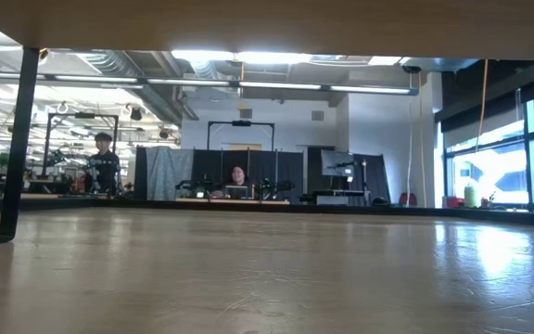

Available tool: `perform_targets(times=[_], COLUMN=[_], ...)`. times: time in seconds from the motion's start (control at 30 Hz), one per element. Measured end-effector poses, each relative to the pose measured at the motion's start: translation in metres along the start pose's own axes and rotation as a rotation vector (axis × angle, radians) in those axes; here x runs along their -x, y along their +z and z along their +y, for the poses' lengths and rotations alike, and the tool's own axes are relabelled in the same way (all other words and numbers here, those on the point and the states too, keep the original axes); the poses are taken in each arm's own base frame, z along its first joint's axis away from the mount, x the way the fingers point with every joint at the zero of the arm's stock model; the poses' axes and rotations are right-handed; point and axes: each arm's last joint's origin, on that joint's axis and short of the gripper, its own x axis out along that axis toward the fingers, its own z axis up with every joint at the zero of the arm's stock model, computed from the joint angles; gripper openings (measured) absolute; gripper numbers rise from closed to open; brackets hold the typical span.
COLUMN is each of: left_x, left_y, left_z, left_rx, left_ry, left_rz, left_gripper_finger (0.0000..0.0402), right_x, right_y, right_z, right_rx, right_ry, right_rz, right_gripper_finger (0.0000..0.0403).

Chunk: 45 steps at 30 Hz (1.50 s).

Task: Pick & Place candle stick holders
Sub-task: Adjust the red scented candle on the shelf

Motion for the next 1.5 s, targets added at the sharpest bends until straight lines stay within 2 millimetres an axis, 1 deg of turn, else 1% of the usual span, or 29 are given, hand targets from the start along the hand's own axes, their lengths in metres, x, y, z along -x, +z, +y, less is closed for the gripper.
perform_targets(times=[1.0,1.13,1.33,1.5], left_x=[0.000,0.000,0.000,0.000], left_y=[0.000,0.000,0.000,0.000], left_z=[0.000,0.000,0.000,0.000], left_rx=[0.019,0.026,0.027,0.026], left_ry=[0.005,0.006,0.006,0.006], left_rz=[-0.003,-0.004,-0.004,-0.004], left_gripper_finger=[0.0001,0.0001,0.0001,0.0001], right_x=[-0.002,-0.005,-0.013,-0.014], right_y=[0.004,0.005,0.008,0.011], right_z=[0.002,0.004,0.012,0.012], right_rx=[0.009,0.023,0.052,0.041], right_ry=[-0.004,-0.013,0.002,0.002], right_rz=[-0.108,-0.108,-0.108,-0.121], right_gripper_finger=[0.0000,0.0000,0.0000,0.0000])
